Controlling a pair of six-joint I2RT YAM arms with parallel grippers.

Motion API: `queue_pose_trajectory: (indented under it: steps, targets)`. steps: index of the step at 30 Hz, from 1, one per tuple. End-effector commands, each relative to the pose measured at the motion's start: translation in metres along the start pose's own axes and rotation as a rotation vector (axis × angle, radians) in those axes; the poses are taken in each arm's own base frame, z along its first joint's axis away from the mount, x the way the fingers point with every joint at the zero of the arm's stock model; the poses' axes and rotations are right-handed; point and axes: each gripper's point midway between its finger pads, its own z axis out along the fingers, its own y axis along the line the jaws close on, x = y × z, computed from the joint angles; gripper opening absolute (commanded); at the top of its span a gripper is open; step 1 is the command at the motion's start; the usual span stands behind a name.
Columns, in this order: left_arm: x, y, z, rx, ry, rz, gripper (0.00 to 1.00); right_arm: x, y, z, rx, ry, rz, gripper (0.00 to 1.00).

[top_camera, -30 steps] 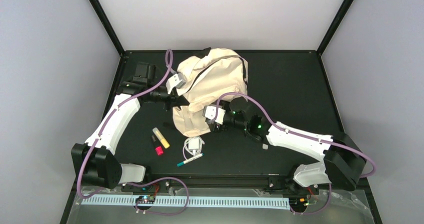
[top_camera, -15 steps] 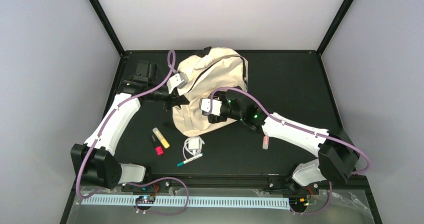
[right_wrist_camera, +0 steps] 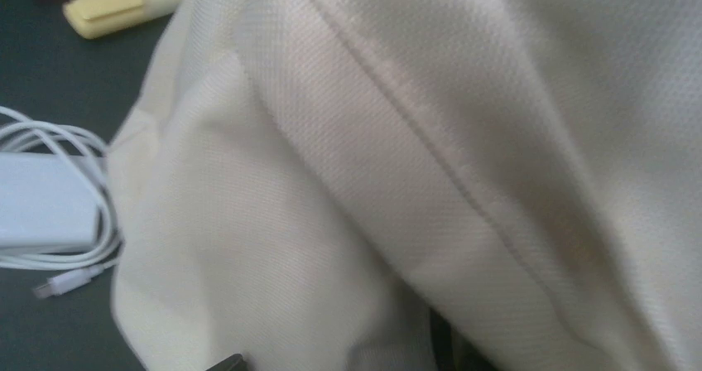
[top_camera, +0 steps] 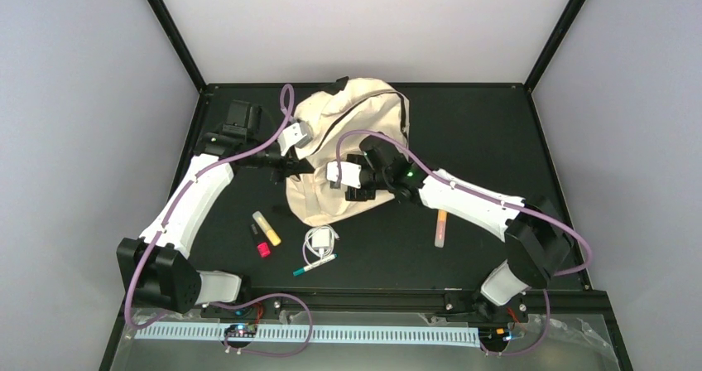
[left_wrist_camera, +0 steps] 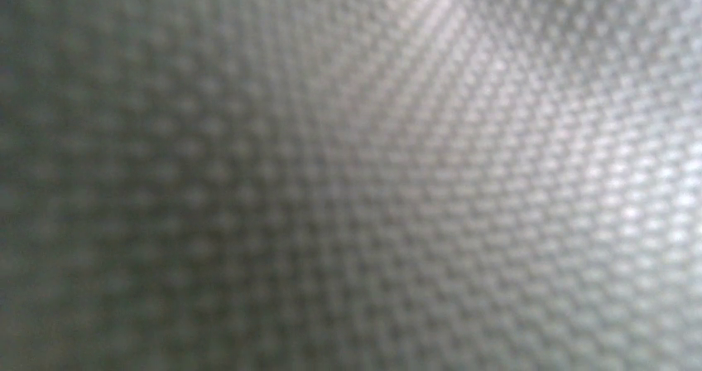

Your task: Pack the student bag

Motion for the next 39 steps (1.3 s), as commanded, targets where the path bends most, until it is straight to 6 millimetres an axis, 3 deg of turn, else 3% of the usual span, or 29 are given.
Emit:
queue_pose_trajectory:
  steps: [1, 5, 9, 15, 18, 21, 23, 26, 30, 35, 39]
  targets:
    - [-0.039, -0.001, -0.015, -0.045, -0.075, 0.11, 0.02, 0.001, 0.03, -0.013, -0.149, -0.011, 0.075, 0.63]
    - [-0.043, 0.009, -0.017, -0.1, -0.07, 0.114, 0.02, -0.003, 0.058, -0.027, -0.231, -0.005, 0.109, 0.5]
    - [-0.045, 0.015, -0.018, -0.127, -0.072, 0.128, 0.02, 0.002, 0.079, -0.039, -0.261, 0.026, 0.147, 0.49]
    - [-0.031, 0.03, -0.01, -0.197, -0.037, 0.13, 0.02, -0.014, 0.083, -0.061, -0.163, -0.065, 0.146, 0.48]
    - [-0.028, 0.021, -0.006, -0.157, -0.032, 0.142, 0.02, -0.014, 0.089, -0.065, -0.158, -0.075, 0.139, 0.48]
    - [-0.034, -0.003, -0.008, -0.087, -0.05, 0.197, 0.02, -0.024, 0.079, -0.072, -0.123, -0.1, 0.138, 0.54]
    - [-0.032, -0.017, -0.005, -0.032, -0.044, 0.227, 0.02, -0.042, 0.069, -0.085, -0.09, -0.172, 0.132, 0.63]
    - [-0.029, -0.024, -0.003, -0.006, -0.033, 0.247, 0.02, -0.063, 0.055, -0.096, -0.046, -0.254, 0.117, 0.73]
    - [-0.03, -0.025, -0.003, -0.004, -0.039, 0.249, 0.02, -0.05, 0.041, -0.076, 0.01, -0.16, 0.13, 0.76]
    - [-0.033, -0.029, -0.005, 0.005, -0.049, 0.246, 0.02, -0.022, 0.047, -0.042, -0.013, -0.019, 0.121, 0.76]
    - [-0.035, -0.029, -0.006, 0.0, -0.052, 0.245, 0.02, -0.021, 0.054, -0.028, -0.076, 0.002, 0.126, 0.75]
